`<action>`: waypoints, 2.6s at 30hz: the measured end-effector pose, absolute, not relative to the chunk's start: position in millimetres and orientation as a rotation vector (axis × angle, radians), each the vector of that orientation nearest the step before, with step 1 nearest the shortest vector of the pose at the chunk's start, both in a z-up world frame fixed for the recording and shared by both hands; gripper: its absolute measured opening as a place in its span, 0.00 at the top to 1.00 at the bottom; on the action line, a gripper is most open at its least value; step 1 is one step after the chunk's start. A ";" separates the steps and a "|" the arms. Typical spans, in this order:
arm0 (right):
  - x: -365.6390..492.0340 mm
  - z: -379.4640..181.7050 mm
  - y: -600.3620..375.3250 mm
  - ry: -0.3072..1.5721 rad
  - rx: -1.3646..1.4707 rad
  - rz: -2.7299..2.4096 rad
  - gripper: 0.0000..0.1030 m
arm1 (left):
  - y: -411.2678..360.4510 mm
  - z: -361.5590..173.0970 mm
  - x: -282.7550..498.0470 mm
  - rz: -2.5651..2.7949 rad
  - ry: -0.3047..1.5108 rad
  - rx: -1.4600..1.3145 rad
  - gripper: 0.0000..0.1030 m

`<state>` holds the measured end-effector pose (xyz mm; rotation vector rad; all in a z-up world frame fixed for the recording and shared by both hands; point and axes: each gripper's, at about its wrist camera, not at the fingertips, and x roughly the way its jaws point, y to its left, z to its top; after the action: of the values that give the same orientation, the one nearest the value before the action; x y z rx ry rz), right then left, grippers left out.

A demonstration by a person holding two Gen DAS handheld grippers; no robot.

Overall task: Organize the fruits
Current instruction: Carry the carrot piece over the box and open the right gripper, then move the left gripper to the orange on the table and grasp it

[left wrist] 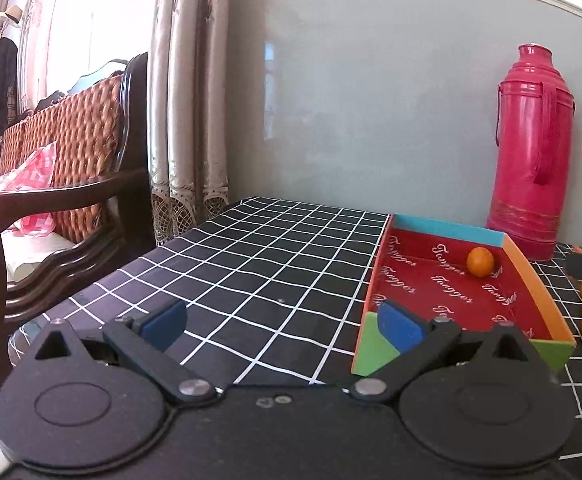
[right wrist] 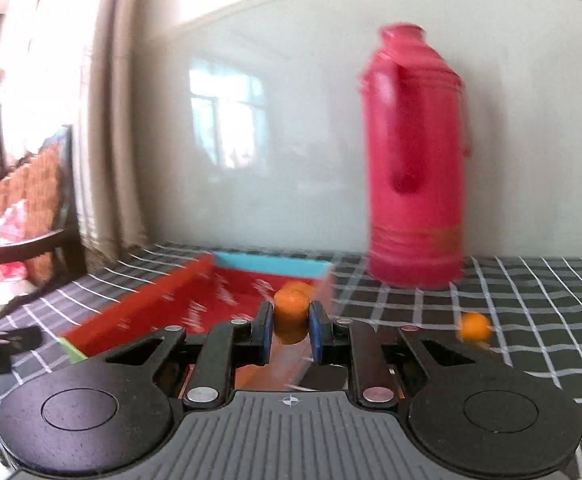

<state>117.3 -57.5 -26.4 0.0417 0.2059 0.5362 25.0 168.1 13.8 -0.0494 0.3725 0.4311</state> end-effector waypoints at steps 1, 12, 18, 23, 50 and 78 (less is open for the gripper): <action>116.0 -26.8 -50.1 0.201 0.032 0.549 0.82 | 167.2 13.6 25.4 0.431 0.373 -0.047 0.07; 106.6 -31.4 -46.9 0.137 0.026 0.526 0.17 | 155.6 13.5 28.2 0.400 0.372 -0.039 0.07; 120.2 -32.7 -79.4 0.189 0.093 0.439 0.09 | 149.2 14.0 30.1 0.384 0.368 -0.038 0.07; 122.9 -30.2 -104.1 0.198 0.117 0.394 0.09 | 140.1 14.2 31.7 0.372 0.364 -0.031 0.07; 112.7 -22.0 -210.2 0.180 0.177 0.166 0.08 | 63.8 11.7 49.1 0.206 0.345 0.015 0.08; 104.7 -31.6 -287.1 0.214 0.145 0.043 0.08 | -30.6 -6.3 85.4 0.020 0.366 0.060 0.07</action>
<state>104.7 -287.1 -31.6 0.1450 0.2143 0.0431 85.4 -30.6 -6.3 0.0603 0.3655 0.0203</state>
